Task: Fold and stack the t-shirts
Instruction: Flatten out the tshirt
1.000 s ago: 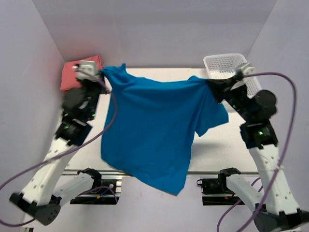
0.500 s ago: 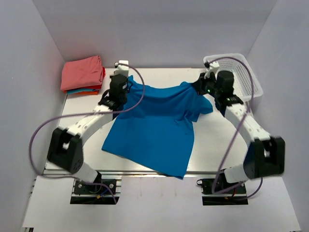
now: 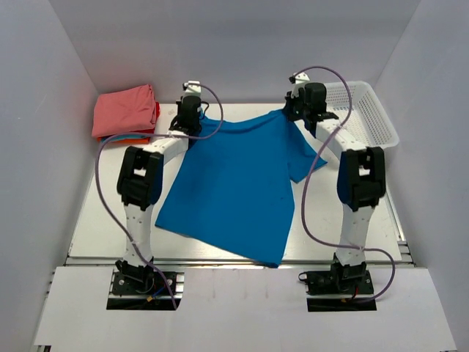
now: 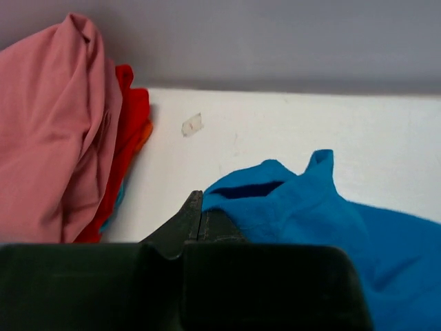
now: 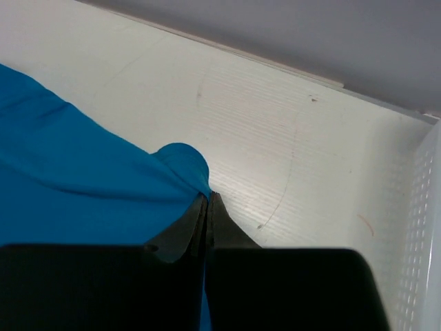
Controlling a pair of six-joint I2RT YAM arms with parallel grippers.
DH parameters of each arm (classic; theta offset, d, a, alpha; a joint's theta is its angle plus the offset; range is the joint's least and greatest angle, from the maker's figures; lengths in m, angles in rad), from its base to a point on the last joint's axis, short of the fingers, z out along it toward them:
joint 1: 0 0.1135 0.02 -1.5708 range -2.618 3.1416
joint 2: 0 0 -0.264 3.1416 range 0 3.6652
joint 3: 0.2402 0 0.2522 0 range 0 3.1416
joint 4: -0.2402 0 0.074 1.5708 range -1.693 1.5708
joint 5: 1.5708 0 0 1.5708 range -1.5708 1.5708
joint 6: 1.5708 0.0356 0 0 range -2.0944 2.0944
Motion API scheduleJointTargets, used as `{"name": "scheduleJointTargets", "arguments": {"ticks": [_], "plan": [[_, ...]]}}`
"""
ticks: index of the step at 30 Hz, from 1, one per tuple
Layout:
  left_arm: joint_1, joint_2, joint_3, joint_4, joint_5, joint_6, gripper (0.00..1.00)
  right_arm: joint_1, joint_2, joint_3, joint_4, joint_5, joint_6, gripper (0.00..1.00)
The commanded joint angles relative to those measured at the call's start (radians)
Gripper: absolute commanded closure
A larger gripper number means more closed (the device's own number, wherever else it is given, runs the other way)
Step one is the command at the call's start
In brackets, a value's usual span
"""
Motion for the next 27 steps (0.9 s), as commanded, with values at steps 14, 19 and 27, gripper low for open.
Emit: {"name": "scheduleJointTargets", "arguments": {"ticks": [14,19,27], "plan": [[0.078,0.130,0.344,-0.182,0.095,-0.134,0.01,0.009,0.177,0.298,-0.106,0.014,-0.067,0.10],[0.069,-0.035,0.198,-0.273,0.153,-0.192,0.01,0.023,-0.004,0.061,-0.068,0.017,0.031,0.10],[0.049,-0.327,-0.227,-0.417,0.499,-0.327,0.01,0.017,-0.150,-0.205,-0.143,0.092,0.223,0.10]]}}
